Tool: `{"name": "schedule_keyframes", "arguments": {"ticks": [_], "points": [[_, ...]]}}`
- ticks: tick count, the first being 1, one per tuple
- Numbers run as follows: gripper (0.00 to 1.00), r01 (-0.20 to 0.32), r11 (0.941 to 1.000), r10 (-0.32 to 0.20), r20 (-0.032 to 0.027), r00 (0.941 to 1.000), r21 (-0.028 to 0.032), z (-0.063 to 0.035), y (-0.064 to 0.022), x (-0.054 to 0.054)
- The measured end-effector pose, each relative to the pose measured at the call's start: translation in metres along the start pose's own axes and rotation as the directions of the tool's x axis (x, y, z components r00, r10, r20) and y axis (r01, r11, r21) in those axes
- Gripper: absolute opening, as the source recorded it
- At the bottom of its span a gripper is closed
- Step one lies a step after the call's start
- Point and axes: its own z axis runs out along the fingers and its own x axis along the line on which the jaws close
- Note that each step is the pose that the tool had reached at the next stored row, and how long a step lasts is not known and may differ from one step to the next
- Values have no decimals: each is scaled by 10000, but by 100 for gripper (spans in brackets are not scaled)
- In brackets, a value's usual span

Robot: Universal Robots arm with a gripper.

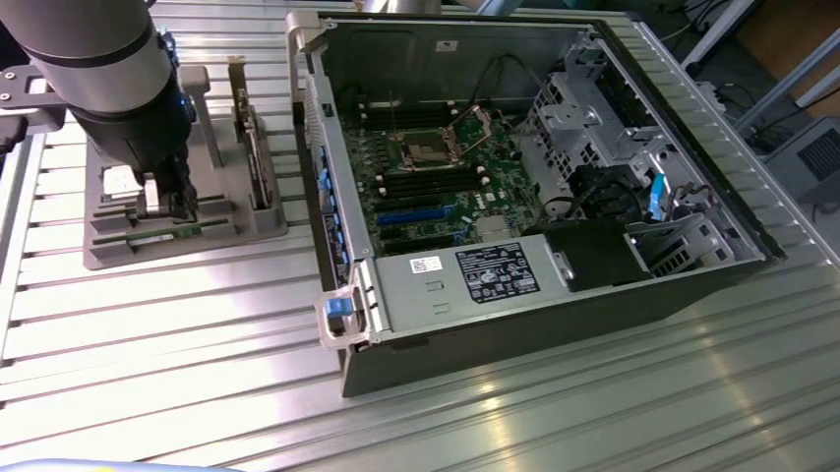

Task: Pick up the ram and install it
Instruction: 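Pick up the ram and move it above insertion slot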

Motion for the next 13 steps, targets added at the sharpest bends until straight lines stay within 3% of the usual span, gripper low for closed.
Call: {"name": "schedule_keyframes", "arguments": {"ticks": [4,13], "points": [[36,464,9989,-464,10,9989,-27,26,10,36],[36,480,9988,-480,11,9988,-29,125,118,80]]}}
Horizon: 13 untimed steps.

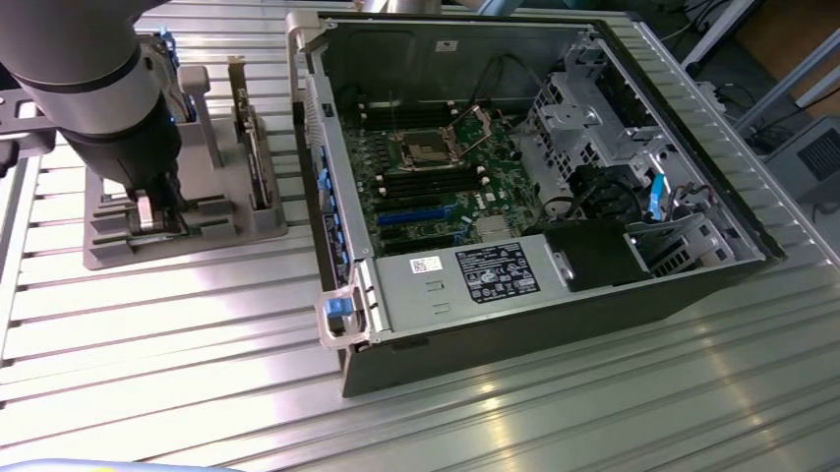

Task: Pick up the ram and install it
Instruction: 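Pick up the ram and move it above insertion slot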

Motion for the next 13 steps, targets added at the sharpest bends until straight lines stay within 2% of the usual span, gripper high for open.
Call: {"name": "schedule_keyframes", "arguments": {"ticks": [3,13], "points": [[36,11,10000,-11,1,10000,0,51,79,1],[36,21,10000,-21,0,10000,0,114,107,6]]}}
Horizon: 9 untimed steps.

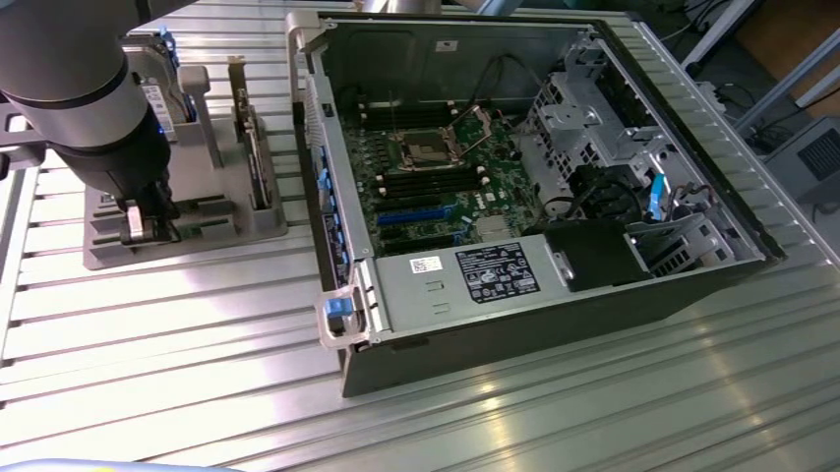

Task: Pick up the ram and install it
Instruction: 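Pick up the ram and move it above insertion slot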

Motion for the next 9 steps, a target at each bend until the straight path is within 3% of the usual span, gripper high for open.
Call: {"name": "schedule_keyframes", "arguments": {"ticks": [6,9], "points": [[35,0,10000,0,0,10000,0,0,0,0],[15,0,10000,0,-1,10000,-1,0,1,0]]}}
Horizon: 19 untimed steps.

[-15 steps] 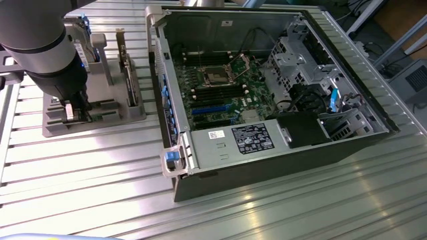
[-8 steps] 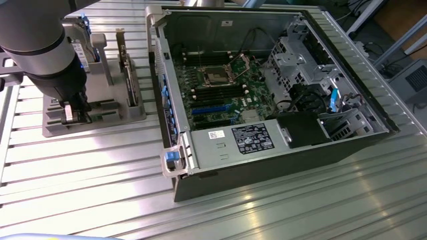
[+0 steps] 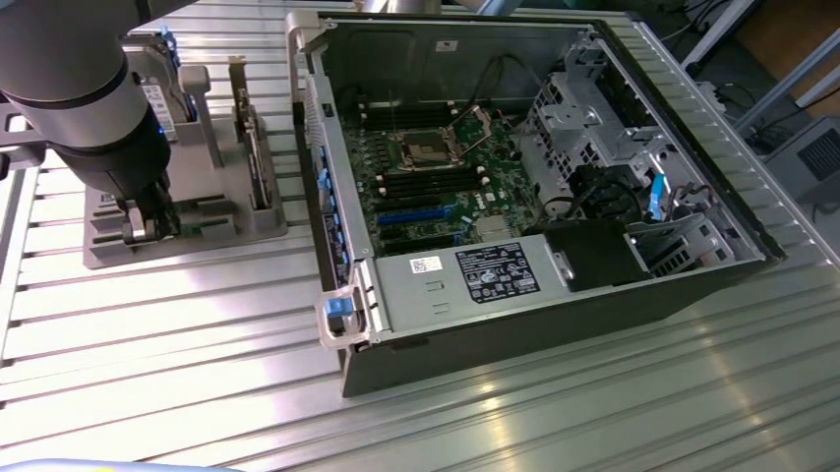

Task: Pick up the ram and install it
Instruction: 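Pick up the ram and move it above insertion slot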

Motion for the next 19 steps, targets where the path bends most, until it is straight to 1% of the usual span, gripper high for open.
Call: {"name": "schedule_keyframes", "arguments": {"ticks": [1,9,12,19], "points": [[12,0,10000,0,0,10000,0,0,0,0],[12,-1,10000,1,0,10000,1,0,0,0],[12,0,10000,0,-8,10000,1,-2,0,0],[12,0,10000,0,-11,10000,0,-57,-1,-3]]}}
